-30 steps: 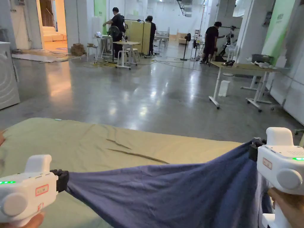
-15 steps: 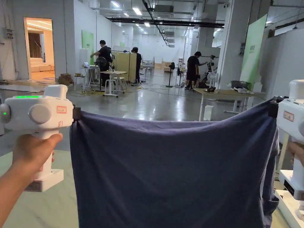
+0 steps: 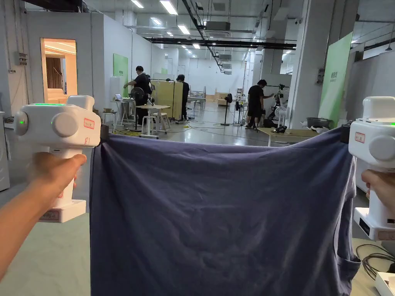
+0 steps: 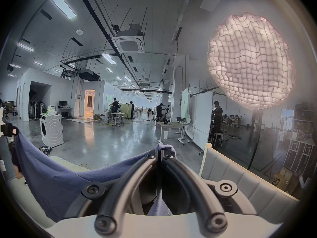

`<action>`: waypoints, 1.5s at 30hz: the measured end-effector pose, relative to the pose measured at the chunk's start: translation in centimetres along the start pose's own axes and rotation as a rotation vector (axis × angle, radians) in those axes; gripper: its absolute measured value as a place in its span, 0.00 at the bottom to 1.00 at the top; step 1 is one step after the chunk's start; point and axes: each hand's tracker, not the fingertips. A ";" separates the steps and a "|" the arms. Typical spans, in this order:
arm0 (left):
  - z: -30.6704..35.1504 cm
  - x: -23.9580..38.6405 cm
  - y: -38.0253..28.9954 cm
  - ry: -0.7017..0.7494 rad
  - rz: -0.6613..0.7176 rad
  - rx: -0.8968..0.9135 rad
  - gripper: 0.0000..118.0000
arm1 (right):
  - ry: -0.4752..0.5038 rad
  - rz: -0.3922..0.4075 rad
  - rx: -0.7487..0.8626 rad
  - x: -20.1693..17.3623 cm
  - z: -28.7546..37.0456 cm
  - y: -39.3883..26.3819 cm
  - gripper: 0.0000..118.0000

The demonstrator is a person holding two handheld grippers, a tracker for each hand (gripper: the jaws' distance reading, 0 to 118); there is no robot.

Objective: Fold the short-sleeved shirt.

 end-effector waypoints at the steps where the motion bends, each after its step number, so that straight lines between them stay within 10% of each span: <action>1: -0.8 -0.1 0.4 0.002 0.004 -0.001 0.03 | -0.001 0.007 -0.002 -0.4 -0.9 0.0 0.01; 22: -9.7 0.0 2.5 0.025 -0.022 0.045 0.03 | -0.038 0.053 0.038 -2.7 -8.8 -1.2 0.01; 45: 8.5 -2.4 -20.5 -0.032 0.042 -0.044 0.03 | 0.008 0.152 -0.077 0.1 13.7 -18.3 0.01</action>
